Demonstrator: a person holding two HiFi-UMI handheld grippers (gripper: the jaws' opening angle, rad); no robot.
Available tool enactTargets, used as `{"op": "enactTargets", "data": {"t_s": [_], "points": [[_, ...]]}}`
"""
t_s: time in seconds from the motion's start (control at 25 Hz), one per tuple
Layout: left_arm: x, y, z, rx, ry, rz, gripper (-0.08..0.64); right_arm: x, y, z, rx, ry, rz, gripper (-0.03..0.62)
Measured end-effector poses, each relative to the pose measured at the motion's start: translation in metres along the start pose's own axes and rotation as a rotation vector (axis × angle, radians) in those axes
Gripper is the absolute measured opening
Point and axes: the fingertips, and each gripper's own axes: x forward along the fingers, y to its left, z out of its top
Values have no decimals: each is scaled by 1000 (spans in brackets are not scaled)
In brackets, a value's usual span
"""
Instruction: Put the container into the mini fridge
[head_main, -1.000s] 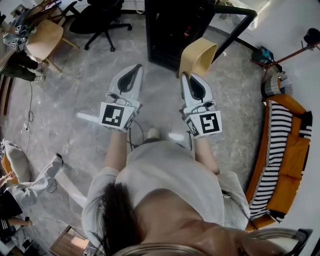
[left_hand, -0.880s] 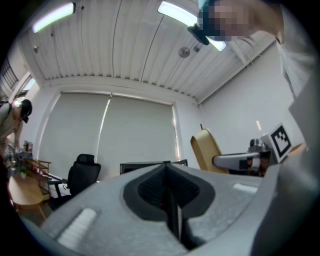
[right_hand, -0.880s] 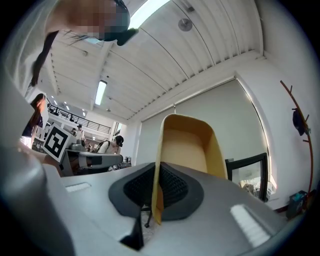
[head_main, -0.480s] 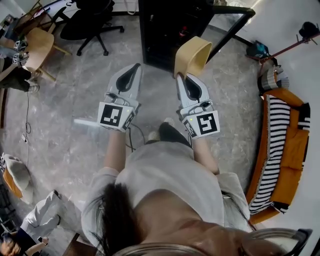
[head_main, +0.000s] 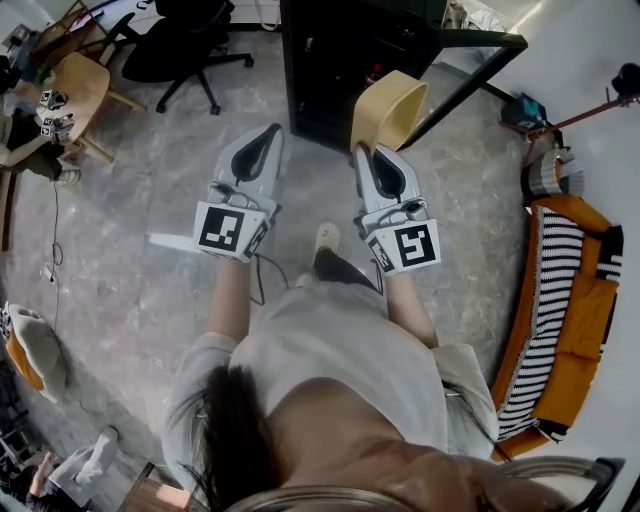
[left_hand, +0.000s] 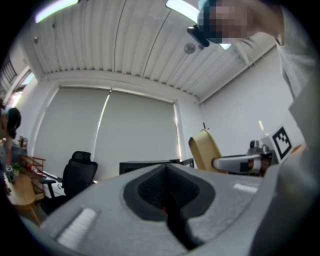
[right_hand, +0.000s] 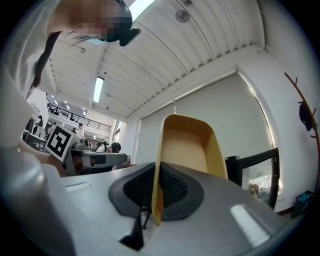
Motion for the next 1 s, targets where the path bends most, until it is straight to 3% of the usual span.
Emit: {"op": "enactTargets", "data": {"t_s": [0.56, 1.0], "points": [[115, 43, -14, 20, 7, 45, 2, 84, -92, -18, 17, -1, 78, 14], [141, 67, -38, 13, 45, 85, 2, 122, -111, -50, 13, 47, 146, 14]]}}
